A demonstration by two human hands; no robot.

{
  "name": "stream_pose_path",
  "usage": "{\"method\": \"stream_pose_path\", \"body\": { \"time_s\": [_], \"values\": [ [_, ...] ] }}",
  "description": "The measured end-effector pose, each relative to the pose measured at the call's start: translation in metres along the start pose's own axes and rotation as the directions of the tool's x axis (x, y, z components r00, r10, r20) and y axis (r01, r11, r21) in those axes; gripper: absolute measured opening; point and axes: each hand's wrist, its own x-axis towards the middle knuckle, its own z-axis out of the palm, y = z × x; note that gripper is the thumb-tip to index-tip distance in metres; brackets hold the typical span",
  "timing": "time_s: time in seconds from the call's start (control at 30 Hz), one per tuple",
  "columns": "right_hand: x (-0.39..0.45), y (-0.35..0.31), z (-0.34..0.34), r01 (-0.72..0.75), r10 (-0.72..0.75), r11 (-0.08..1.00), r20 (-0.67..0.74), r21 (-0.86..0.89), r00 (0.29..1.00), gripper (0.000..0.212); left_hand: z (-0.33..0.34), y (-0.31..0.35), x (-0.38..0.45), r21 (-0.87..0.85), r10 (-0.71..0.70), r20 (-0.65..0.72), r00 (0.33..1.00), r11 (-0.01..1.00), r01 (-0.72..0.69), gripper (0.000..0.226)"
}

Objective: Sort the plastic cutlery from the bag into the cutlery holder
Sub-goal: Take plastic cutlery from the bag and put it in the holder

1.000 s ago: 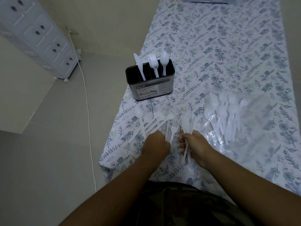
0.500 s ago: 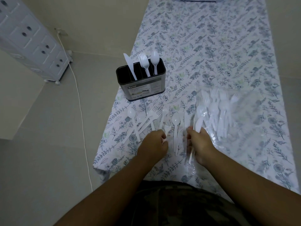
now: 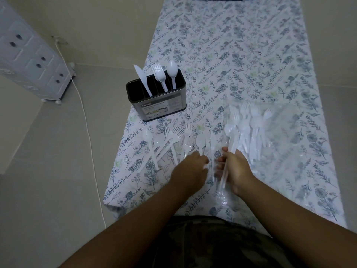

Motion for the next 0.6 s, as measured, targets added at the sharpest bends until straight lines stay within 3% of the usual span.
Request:
{"method": "stream_pose_path", "body": {
  "time_s": [0.17,0.23,0.3,0.4,0.5,0.6],
  "values": [
    [-0.002,-0.004,-0.005,0.069,-0.072,0.996,-0.048,-0.053,0.996,0.016,0.009,0.022,0.02,0.137,-0.146,0.038,0.989,0.981,0.139,0.03],
    [-0.002,-0.004,-0.008,0.063,-0.066,0.997,-0.055,-0.054,0.996,0.02,0.006,0.028,0.027,0.17,-0.187,0.054,0.981,0.97,0.176,0.022],
    [-0.002,-0.004,-0.01,0.042,-0.043,0.999,-0.044,-0.028,0.998,0.024,0.006,0.034,0.031,0.169,-0.227,0.077,0.971,0.963,0.212,0.018],
    [-0.001,-0.005,-0.013,0.014,-0.014,1.0,0.002,-0.003,1.0,0.027,0.003,0.034,0.03,0.06,-0.293,0.122,0.948,0.956,0.288,0.029],
    [-0.002,-0.007,-0.014,0.0,0.001,1.0,0.115,-0.008,0.993,0.017,-0.005,0.032,0.019,-0.068,-0.187,0.16,0.969,0.978,0.199,0.027],
    [-0.004,-0.006,-0.01,0.032,-0.007,0.99,0.179,-0.135,0.984,0.026,-0.009,0.032,0.004,-0.114,-0.048,0.127,0.991,0.992,0.062,0.026]
  ]
}}
